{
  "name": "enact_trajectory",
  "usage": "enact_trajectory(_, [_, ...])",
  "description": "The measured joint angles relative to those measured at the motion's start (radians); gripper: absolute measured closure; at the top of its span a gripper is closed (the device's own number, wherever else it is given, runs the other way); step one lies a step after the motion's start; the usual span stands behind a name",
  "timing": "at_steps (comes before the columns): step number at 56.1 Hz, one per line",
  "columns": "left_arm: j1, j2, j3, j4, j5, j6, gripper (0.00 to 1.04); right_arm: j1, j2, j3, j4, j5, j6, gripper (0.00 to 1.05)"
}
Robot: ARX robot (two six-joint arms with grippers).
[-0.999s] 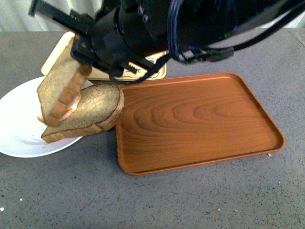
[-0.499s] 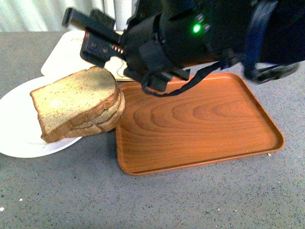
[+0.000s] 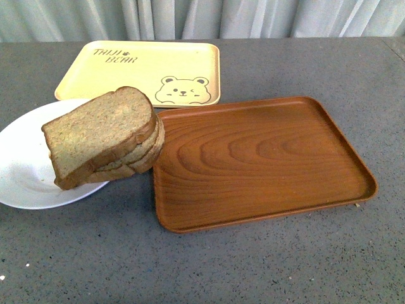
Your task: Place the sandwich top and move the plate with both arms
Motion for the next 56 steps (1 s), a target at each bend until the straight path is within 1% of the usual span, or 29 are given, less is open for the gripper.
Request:
enact_trajectory(2, [0.0,0.0,0.0,0.0,-0.001,0.0,0.09,-0.023,-0.036,-0.05,0.042,-0.005,-0.051,0.45])
enact_trajectory(6, [0.0,0.0,0.0,0.0,0.0,0.0,0.09,-0.051,-0.085,-0.113,0.058,-0.031,-0.096,0.55])
enact_trajectory(8, [0.0,0.0,0.0,0.0,0.0,0.0,0.09,-0.068,-0.114,-0.15,0.06,-0.056,-0.117,0.63])
enact_trajectory(9, [0.0,0.0,0.0,0.0,0.0,0.0,0.09,-0.071,-0.121,-0.158,0.06,-0.061,-0.123,0.64])
enact_trajectory(11, [0.0,0.0,0.0,0.0,0.0,0.0,0.09,-0.089,-0.148,-0.192,0.06,-0.079,-0.137,0.71])
enact_trajectory(15, [0.0,0.0,0.0,0.0,0.0,0.0,0.09,-0.115,-0.188,-0.235,0.058,-0.098,-0.145,0.82])
enact_trajectory(20, [0.0,0.0,0.0,0.0,0.0,0.0,0.09,-0.151,-0.262,-0.291,0.045,-0.138,-0.155,1.0])
enact_trajectory(22, [0.0,0.0,0.0,0.0,0.0,0.0,0.09,-0.16,-0.283,-0.305,0.039,-0.149,-0.164,1.03])
enact_trajectory(32, [0.0,0.0,0.0,0.0,0.0,0.0,0.09,-0.214,-0.4,-0.378,-0.011,-0.195,-0.165,1.03])
enact_trajectory(45, [0.0,0.0,0.0,0.0,0.0,0.0,0.09,-0.259,-0.547,-0.438,-0.097,-0.242,-0.166,1.03])
enact_trajectory(49, [0.0,0.0,0.0,0.0,0.0,0.0,0.09,-0.275,-0.559,-0.475,-0.056,-0.26,-0.167,1.03])
enact_trajectory(51, [0.0,0.0,0.0,0.0,0.0,0.0,0.09,-0.309,-0.576,-0.489,-0.072,-0.313,-0.167,1.03])
enact_trajectory(53, [0.0,0.0,0.0,0.0,0.0,0.0,0.09,-0.331,-0.594,-0.496,-0.091,-0.335,-0.167,1.03])
enact_trajectory(56, [0.0,0.0,0.0,0.0,0.0,0.0,0.09,-0.354,-0.63,-0.497,-0.123,-0.336,-0.167,1.03])
